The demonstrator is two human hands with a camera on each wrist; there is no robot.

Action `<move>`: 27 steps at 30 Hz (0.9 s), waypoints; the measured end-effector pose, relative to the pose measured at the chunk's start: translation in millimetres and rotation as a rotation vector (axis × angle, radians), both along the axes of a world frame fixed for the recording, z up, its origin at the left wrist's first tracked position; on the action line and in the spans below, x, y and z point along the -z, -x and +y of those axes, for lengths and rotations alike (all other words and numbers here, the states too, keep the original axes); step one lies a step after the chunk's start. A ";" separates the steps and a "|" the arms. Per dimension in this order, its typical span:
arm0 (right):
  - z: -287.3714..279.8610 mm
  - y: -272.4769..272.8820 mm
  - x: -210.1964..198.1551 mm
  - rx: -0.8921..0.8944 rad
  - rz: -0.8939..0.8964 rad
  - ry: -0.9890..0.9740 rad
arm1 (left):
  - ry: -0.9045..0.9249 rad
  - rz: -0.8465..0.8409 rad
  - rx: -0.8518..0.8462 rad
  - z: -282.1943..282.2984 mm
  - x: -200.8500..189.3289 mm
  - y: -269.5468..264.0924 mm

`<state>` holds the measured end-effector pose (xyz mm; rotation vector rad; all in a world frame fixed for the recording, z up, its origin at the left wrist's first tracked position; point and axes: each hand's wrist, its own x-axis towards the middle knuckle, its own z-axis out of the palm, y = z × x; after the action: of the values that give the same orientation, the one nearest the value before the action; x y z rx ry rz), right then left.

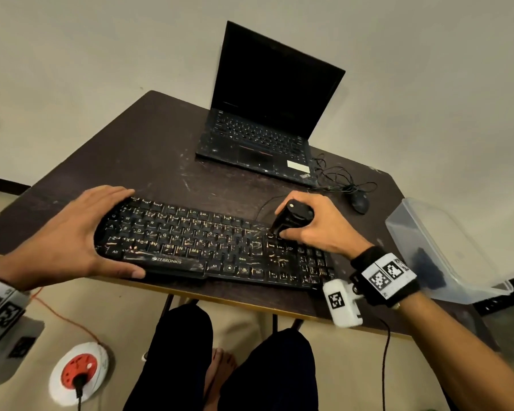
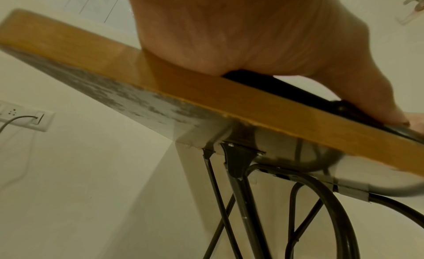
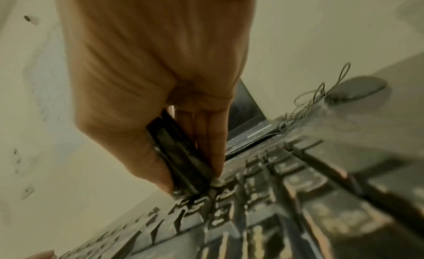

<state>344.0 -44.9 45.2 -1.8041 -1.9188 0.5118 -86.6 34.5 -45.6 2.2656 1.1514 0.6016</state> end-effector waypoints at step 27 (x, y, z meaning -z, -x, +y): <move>-1.9 -3.4 -4.5 0.105 -0.036 -0.020 | 0.080 -0.089 -0.061 -4.2 -1.0 -5.5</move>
<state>347.4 -46.9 49.7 -1.9016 -1.8342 0.4249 -81.2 30.2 -44.6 2.1217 1.1839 0.6614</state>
